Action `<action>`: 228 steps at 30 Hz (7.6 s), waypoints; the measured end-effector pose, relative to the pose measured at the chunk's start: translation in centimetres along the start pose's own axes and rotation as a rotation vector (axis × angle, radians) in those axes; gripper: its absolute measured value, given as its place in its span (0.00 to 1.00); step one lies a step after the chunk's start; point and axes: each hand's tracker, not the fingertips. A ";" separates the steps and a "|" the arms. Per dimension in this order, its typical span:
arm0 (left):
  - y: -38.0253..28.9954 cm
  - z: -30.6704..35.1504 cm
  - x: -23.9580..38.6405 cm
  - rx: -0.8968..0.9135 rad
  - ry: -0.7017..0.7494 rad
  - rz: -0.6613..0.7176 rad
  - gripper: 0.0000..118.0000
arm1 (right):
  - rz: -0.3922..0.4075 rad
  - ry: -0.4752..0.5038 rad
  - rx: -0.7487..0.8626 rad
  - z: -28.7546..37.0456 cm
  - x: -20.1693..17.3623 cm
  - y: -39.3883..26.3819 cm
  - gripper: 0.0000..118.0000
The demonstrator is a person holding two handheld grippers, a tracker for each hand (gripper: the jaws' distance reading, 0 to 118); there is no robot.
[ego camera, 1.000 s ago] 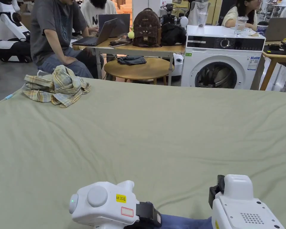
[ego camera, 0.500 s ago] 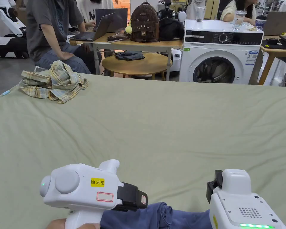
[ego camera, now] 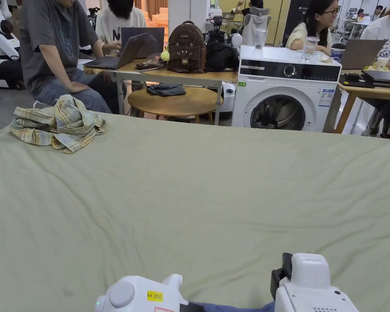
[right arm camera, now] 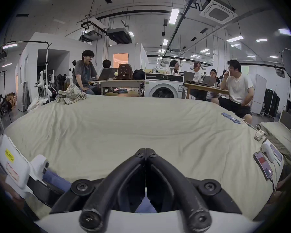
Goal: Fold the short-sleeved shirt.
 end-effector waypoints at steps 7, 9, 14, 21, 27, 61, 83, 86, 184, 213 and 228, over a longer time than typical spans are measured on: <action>-0.1 1.2 1.8 0.012 0.029 -0.045 0.00 | 0.011 -0.010 0.003 0.4 0.4 0.2 0.00; -0.1 2.8 2.4 0.036 0.025 -0.041 0.00 | 0.015 -0.009 0.003 0.4 0.3 0.3 0.00; -0.1 9.6 3.1 0.148 0.038 -0.103 0.00 | 0.008 -0.001 0.007 0.0 -0.1 0.4 0.00; -0.5 18.4 -1.1 0.254 0.141 -0.068 0.00 | 0.003 0.023 0.023 -0.5 -1.4 0.9 0.00; -1.0 19.4 -6.1 0.214 0.054 0.014 0.46 | 0.004 0.041 0.012 -0.9 -2.1 0.7 0.00; -3.2 24.4 -3.2 0.380 0.176 0.030 0.12 | 0.015 0.047 -0.017 -1.1 -1.2 0.7 0.00; 1.0 8.6 13.5 0.017 0.309 -0.224 0.12 | -0.003 0.017 -0.039 -0.3 0.7 0.2 0.00; 1.4 4.5 13.6 -0.042 0.367 -0.213 0.12 | -0.006 0.003 -0.040 -0.1 1.3 0.2 0.00; -5.3 13.0 4.4 0.665 0.464 -0.397 0.00 | 0.049 0.043 -0.406 -1.0 -0.9 -5.8 0.00; -0.5 3.3 -3.3 0.091 -0.102 0.021 0.29 | 0.006 0.070 -0.399 -0.4 -0.7 -5.7 0.00; -0.7 6.8 -2.4 0.147 -0.166 0.021 0.22 | 0.038 0.129 -0.317 -0.3 -1.3 -3.6 0.00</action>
